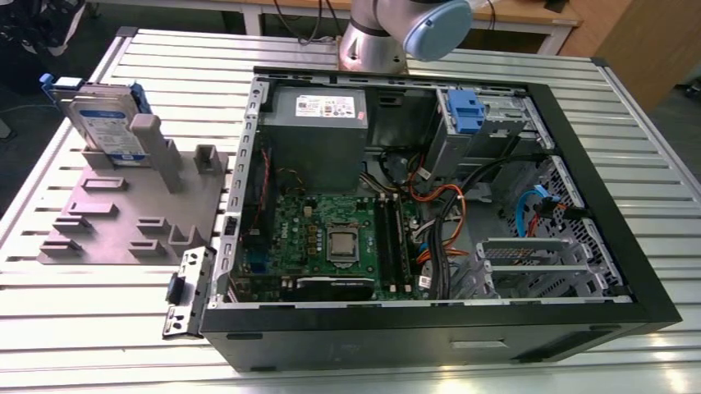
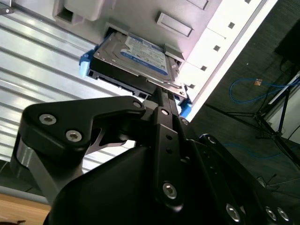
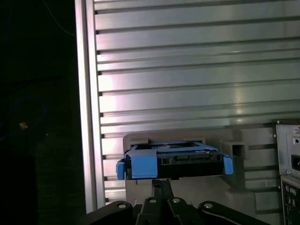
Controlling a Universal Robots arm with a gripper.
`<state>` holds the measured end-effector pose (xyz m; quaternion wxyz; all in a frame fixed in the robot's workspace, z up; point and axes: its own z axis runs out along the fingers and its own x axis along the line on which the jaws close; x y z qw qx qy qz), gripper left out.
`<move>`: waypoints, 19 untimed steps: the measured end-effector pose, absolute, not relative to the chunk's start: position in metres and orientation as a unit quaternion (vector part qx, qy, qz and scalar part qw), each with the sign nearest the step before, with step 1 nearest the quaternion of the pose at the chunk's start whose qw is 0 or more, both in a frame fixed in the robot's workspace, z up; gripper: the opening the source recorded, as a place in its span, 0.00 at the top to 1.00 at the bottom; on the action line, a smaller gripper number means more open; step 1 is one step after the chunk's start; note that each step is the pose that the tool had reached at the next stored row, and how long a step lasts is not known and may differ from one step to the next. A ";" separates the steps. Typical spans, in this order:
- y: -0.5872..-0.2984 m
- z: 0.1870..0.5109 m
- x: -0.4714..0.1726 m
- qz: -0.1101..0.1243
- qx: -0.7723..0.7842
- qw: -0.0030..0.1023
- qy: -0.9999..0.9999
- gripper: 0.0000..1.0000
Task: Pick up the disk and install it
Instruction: 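Reach for the disk, then pick up the disk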
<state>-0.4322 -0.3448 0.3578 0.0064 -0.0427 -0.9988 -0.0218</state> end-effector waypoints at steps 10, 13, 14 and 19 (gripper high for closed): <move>-0.345 0.357 -0.436 -0.022 -0.043 0.007 -0.999 0.89; -0.345 0.357 -0.436 -0.022 -0.043 0.007 -0.999 0.89; -0.345 0.357 -0.436 -0.022 -0.043 0.007 -0.999 0.89; -0.345 0.357 -0.436 -0.022 -0.036 0.007 -0.999 0.89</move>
